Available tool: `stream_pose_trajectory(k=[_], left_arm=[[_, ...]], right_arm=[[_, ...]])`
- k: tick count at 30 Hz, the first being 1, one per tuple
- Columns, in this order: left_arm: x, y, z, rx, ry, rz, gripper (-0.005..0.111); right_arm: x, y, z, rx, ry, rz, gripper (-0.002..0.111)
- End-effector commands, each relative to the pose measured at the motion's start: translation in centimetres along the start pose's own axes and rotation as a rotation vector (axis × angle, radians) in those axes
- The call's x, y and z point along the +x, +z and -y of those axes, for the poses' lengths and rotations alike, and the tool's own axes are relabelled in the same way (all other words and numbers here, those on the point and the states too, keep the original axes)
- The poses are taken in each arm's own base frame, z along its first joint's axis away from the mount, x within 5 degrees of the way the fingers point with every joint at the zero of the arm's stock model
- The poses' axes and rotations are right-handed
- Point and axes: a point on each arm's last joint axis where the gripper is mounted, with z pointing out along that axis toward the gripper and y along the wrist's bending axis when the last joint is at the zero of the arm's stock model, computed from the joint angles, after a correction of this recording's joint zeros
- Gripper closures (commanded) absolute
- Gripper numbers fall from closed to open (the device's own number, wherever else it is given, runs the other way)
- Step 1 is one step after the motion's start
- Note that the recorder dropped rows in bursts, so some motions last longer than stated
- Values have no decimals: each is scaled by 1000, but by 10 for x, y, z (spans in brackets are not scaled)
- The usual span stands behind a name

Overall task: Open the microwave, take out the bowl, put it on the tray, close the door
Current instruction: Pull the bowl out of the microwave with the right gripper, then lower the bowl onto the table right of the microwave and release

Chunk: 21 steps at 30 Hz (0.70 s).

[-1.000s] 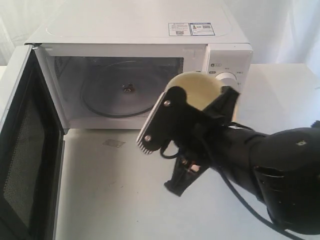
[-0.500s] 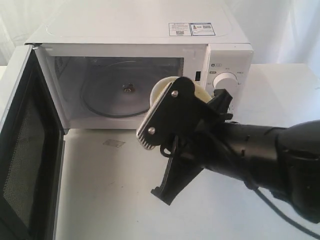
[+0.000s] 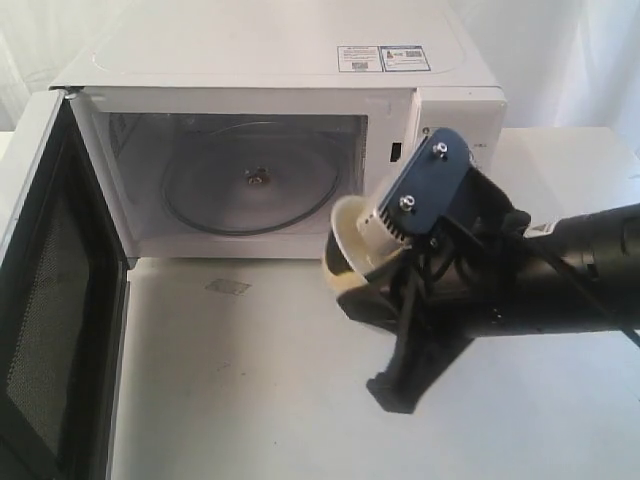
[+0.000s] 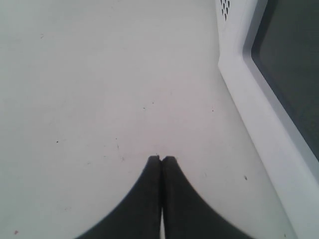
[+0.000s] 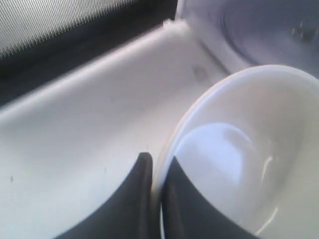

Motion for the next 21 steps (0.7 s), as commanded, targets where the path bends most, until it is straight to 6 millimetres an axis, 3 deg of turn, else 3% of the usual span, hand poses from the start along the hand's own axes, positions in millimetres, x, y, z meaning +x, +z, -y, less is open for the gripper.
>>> stream_pose_trajectory(k=[1,9,16,21], left_arm=[[1,0,0,1,-5,3,107],[1,0,0,1,-5,3,107],[1,0,0,1,-5,3,107],[1,0,0,1,-5,3,107]], right_arm=[[15,-14,15,48,35,-289,108],[31,-26,38,207,-47,-608,108],[48,-6,60,219,21,-670,108],[59,-3,74,239,76,-696,108]])
